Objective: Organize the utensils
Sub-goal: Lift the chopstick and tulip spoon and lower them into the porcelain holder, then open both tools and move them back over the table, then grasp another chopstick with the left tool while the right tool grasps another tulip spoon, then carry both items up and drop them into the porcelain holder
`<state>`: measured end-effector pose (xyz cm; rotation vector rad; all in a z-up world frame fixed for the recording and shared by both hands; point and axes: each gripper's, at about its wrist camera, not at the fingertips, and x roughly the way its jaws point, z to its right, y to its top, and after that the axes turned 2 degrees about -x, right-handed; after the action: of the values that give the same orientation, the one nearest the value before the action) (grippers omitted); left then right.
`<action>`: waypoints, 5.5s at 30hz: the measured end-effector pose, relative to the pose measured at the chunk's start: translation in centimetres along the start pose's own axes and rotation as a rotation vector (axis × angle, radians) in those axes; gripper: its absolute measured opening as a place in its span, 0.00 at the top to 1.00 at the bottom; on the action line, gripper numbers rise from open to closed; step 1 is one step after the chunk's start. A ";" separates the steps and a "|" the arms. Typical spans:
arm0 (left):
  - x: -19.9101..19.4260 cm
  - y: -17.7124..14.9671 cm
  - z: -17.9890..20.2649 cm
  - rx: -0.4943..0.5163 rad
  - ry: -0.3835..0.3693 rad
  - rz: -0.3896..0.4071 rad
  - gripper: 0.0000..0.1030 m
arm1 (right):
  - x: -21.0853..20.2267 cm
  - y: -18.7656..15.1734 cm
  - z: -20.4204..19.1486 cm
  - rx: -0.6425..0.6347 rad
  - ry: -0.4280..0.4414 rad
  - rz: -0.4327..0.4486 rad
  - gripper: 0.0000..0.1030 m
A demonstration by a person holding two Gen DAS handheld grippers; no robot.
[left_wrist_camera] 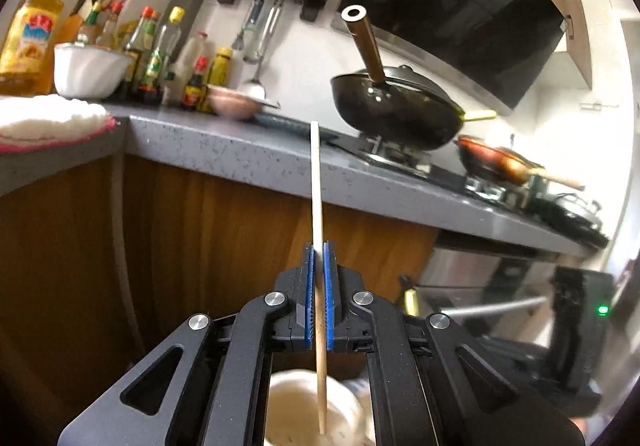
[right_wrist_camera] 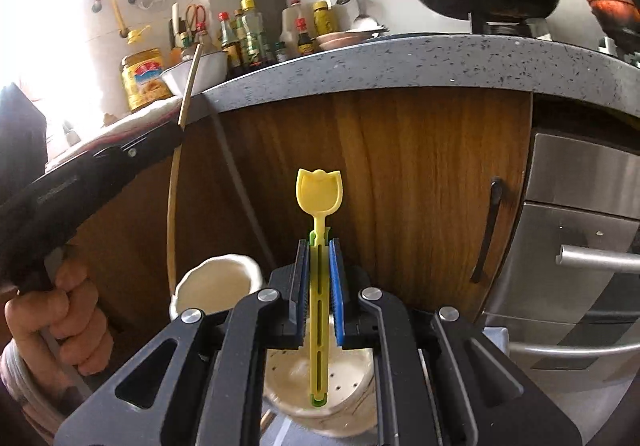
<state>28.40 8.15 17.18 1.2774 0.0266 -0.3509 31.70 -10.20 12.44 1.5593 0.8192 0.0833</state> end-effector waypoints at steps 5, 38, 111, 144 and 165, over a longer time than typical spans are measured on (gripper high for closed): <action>1.2 -2.8 -0.2 0.044 0.062 0.000 0.95 | 0.3 -1.5 0.5 0.001 -0.004 0.019 0.91; -1.6 -7.2 -1.0 0.041 0.126 -0.185 0.84 | 1.1 -5.3 -1.9 -0.106 -0.074 -0.141 0.81; -4.2 -20.6 0.5 0.272 0.198 -0.978 0.74 | -2.3 -17.5 1.3 -0.264 -0.116 -0.781 0.75; -10.2 -12.5 -0.2 0.122 0.092 -0.664 0.94 | -6.9 -11.1 3.9 -0.016 0.064 -0.531 0.91; -5.9 0.5 1.7 0.014 0.056 -0.042 0.94 | -3.3 0.7 1.1 0.037 0.067 -0.029 0.91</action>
<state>22.69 8.11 19.45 1.3021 0.0986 -0.3520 30.08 -12.83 14.19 1.5857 0.8997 0.1003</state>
